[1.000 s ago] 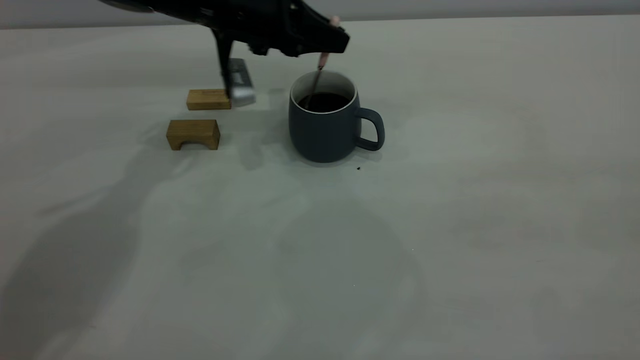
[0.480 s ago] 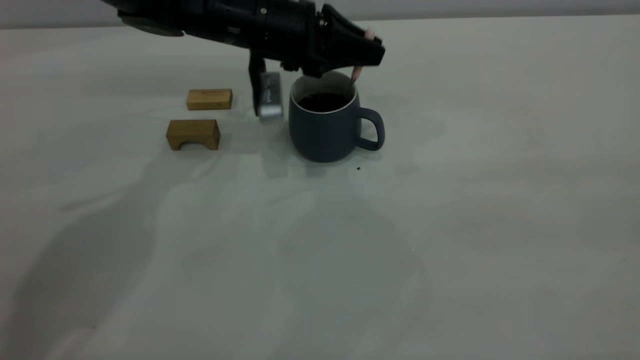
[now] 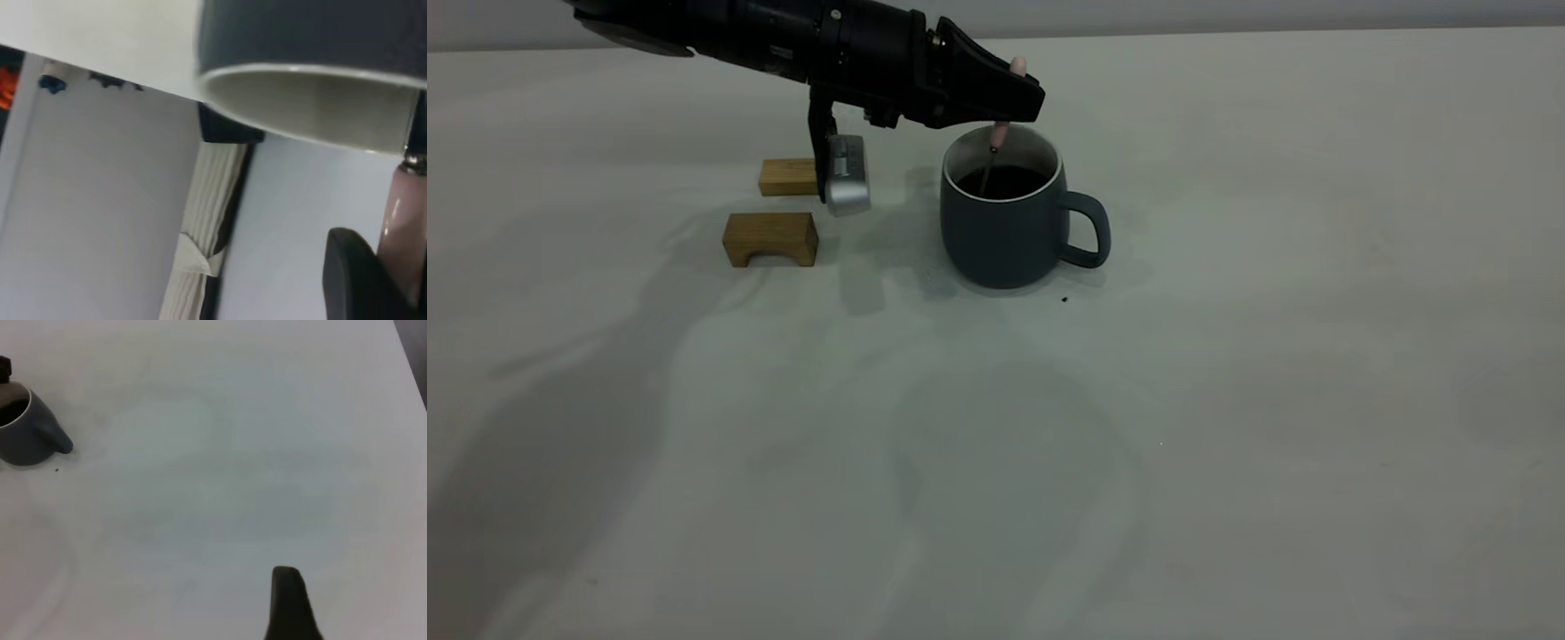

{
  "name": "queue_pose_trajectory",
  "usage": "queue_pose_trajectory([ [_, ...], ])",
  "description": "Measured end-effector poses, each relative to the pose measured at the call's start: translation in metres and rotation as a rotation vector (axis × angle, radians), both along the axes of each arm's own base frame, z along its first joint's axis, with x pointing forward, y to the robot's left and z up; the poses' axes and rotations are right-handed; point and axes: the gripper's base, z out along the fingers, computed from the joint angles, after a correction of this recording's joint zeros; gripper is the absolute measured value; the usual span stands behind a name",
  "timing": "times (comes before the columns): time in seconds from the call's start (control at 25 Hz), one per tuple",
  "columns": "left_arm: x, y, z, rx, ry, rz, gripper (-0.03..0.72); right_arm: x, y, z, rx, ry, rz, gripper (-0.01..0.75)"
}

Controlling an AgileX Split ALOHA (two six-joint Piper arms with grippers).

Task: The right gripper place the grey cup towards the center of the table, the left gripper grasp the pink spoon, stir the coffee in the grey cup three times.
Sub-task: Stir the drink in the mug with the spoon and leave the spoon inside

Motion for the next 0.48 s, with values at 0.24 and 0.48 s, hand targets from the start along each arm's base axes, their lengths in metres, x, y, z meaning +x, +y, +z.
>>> queue_pose_trajectory([
  [0.24, 0.002, -0.018, 0.004, -0.020, -0.174, 0.003, 0.156, 0.000, 0.000, 0.000, 0.000, 0.000, 0.000, 0.543],
  [0.48, -0.008, -0.034, 0.007, -0.061, -0.194, -0.081, 0.156, 0.000, 0.000, 0.000, 0.000, 0.000, 0.000, 0.543],
])
